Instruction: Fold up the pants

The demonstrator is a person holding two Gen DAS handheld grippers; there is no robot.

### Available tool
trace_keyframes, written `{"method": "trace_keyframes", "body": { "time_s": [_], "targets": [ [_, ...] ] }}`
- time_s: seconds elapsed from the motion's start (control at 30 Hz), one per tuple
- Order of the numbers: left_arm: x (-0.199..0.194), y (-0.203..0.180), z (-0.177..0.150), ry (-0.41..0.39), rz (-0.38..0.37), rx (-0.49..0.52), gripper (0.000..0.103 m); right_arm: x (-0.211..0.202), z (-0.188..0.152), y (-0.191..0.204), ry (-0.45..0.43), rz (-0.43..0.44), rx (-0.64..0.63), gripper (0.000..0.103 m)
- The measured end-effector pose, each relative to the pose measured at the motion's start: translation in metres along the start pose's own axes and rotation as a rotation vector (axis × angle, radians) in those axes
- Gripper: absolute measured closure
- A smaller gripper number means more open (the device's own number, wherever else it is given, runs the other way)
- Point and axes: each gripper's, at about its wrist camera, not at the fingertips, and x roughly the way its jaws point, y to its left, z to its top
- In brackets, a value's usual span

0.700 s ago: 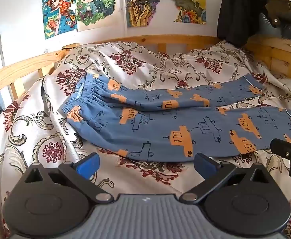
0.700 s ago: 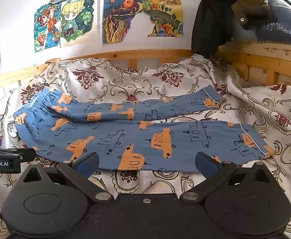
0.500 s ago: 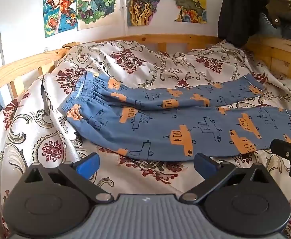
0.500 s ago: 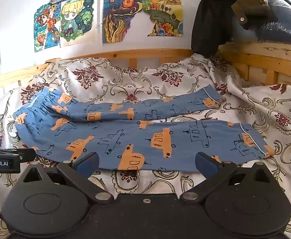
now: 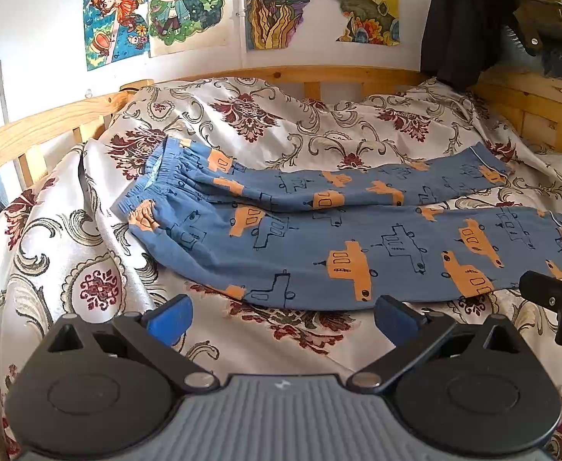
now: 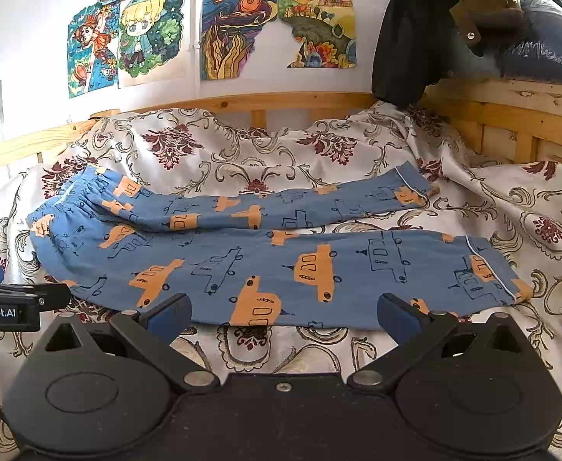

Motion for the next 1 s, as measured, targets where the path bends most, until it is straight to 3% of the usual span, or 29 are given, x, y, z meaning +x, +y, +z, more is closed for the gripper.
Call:
{"method": "trace_keyframes", "body": {
  "time_s": [1.0],
  "targets": [
    [0.0024, 0.0028, -0.0042, 0.017, -0.004, -0.001, 0.000, 0.0004, 0.0001, 0.0005, 0.004, 0.000, 0.000, 0.001]
  ]
}}
